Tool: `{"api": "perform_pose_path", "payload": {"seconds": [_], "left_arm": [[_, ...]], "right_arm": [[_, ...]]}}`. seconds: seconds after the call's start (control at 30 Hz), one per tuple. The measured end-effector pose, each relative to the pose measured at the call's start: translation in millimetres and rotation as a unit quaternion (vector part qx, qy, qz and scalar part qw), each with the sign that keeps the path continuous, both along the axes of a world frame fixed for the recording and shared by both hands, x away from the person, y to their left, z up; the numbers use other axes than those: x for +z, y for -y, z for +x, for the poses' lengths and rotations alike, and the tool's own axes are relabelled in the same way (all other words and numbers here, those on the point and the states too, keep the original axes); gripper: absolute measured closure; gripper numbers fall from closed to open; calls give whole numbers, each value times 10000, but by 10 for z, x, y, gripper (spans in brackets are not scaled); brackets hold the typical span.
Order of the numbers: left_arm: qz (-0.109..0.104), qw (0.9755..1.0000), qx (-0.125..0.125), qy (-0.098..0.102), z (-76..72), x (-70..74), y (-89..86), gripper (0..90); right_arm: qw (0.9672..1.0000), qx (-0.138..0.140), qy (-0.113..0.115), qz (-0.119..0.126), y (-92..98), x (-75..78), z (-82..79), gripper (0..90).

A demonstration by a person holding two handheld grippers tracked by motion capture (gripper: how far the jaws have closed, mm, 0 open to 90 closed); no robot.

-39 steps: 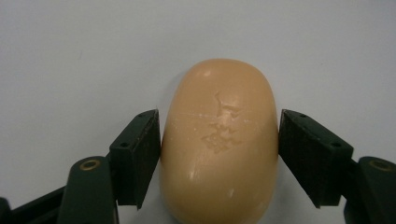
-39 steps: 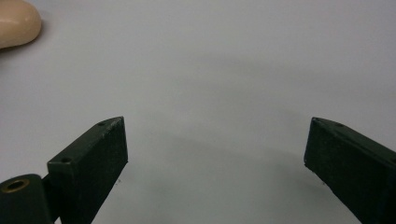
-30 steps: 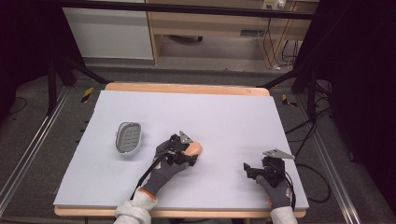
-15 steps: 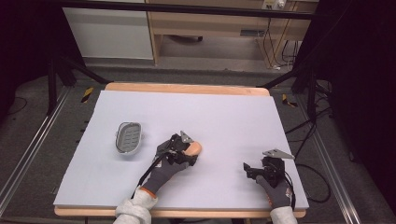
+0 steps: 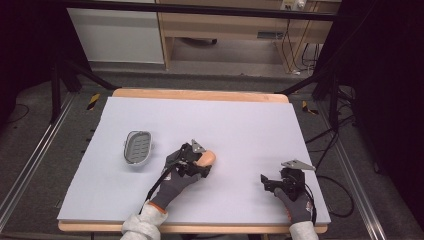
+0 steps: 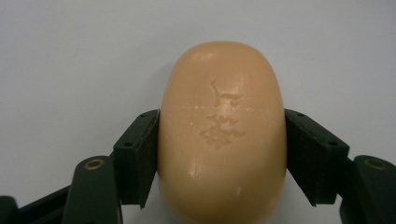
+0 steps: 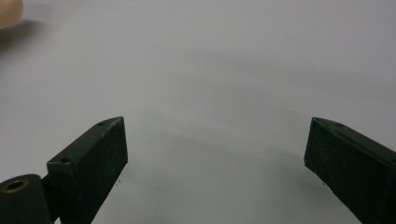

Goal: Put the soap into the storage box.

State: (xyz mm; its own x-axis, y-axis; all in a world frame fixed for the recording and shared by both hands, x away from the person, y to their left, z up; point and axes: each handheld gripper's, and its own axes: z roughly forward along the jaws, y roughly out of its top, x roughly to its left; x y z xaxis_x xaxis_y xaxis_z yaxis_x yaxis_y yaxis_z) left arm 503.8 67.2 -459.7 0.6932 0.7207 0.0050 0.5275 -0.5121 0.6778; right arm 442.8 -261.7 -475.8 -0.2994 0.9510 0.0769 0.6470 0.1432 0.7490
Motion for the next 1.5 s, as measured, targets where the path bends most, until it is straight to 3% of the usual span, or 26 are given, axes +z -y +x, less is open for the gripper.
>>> {"api": "perform_pose_path", "payload": {"seconds": [0.3,0.97,1.27,1.5], "left_arm": [[-131,9998,-60,122,-132,143,-109,315],[-373,9989,161,230,-327,340,-562,315],[-514,9975,400,268,-402,359,-797,316],[-695,9947,673,338,-416,440,-1005,316]], "right_arm": [[10000,-8,17,-3,0,4,-1,63],[10000,-19,8,-15,-5,3,-2,61],[10000,-63,32,-24,-1,1,-5,60],[10000,-15,49,-47,-4,0,-8,60]]}}
